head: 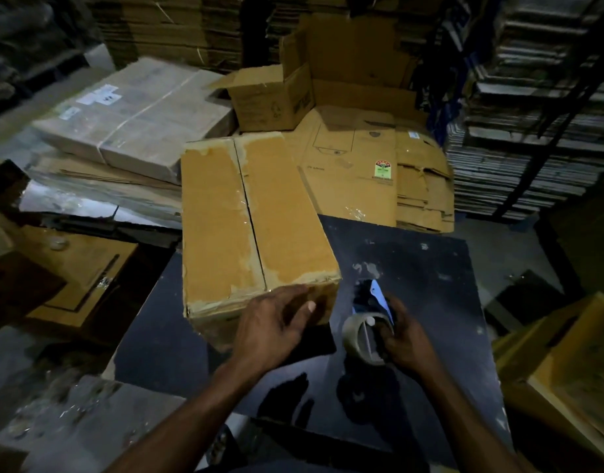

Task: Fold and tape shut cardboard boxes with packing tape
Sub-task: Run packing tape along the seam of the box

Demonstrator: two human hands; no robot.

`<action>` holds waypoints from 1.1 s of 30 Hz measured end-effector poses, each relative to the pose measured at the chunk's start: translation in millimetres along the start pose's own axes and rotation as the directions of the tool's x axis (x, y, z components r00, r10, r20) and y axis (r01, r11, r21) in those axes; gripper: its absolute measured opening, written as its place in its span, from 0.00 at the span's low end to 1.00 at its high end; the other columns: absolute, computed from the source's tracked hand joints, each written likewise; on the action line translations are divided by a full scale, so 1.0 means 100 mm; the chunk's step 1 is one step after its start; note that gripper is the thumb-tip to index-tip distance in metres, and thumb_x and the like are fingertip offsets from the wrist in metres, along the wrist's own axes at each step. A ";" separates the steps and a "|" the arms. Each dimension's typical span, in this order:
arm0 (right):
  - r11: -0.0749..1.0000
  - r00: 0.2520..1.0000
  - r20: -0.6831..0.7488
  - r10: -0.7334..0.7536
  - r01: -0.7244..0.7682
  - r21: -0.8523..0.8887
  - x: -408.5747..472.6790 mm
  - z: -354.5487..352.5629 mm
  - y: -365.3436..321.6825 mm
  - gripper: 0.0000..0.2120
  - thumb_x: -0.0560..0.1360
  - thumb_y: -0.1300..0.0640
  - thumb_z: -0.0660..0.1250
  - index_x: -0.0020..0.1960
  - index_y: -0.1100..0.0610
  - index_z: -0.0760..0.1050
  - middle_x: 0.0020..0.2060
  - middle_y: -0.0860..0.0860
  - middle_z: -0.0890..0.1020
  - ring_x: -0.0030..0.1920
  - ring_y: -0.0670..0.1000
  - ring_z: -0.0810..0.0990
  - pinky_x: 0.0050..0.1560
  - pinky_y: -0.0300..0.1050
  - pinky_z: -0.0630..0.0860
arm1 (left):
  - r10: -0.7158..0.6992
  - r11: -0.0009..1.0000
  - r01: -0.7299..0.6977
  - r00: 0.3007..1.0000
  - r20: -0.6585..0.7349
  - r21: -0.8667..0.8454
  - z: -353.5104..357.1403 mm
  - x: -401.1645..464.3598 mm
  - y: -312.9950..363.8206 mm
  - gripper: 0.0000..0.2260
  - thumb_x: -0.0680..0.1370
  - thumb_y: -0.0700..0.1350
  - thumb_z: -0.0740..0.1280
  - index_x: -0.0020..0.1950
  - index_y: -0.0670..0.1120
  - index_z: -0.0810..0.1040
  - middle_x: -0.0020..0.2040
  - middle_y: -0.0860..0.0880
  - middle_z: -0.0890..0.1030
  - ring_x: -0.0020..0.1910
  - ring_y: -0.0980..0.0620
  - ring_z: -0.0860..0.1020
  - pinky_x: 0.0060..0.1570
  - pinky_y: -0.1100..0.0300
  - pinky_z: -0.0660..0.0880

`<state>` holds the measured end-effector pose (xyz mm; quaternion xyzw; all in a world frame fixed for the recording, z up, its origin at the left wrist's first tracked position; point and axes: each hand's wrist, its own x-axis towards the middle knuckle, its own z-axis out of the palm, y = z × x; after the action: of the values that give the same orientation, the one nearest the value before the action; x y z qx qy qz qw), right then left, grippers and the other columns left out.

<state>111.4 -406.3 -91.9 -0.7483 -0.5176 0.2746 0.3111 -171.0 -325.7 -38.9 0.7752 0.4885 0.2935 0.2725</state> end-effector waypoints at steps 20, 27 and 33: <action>0.636 0.639 0.489 -0.595 0.745 -0.200 0.08 0.53 -1.98 0.41 0.74 0.48 0.72 0.83 0.34 0.59 0.68 0.45 0.73 0.59 0.53 0.80 0.51 0.53 0.81 | -0.580 -0.179 0.561 0.604 0.547 -0.808 -0.98 -0.35 -0.43 0.11 0.82 0.53 0.73 0.50 0.46 0.87 0.48 0.44 0.86 0.40 0.47 0.85 0.46 0.52 0.82; 0.467 0.467 0.653 -0.596 0.863 -0.190 0.47 0.59 -2.56 0.20 0.75 0.46 0.80 0.64 0.34 0.82 0.63 0.44 0.82 0.58 0.54 0.84 0.57 0.51 0.81 | -0.801 0.269 0.456 0.595 0.065 -0.848 -1.00 -0.28 -1.00 0.13 0.84 0.44 0.74 0.42 0.38 0.83 0.38 0.39 0.84 0.33 0.46 0.82 0.34 0.54 0.83; 0.486 0.525 0.769 -0.365 0.812 -0.323 0.66 0.25 -2.63 0.13 0.82 0.41 0.70 0.66 0.32 0.79 0.68 0.40 0.75 0.65 0.47 0.78 0.62 0.46 0.77 | -0.817 0.268 0.472 0.573 0.061 -0.840 -1.09 -0.46 -1.43 0.12 0.85 0.48 0.72 0.48 0.40 0.84 0.38 0.44 0.85 0.40 0.45 0.84 0.34 0.55 0.78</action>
<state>-44.6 -267.9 83.1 -0.4292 -0.8848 0.1645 -0.0769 -350.7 -299.6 -75.0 0.2167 0.6260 0.4793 0.5757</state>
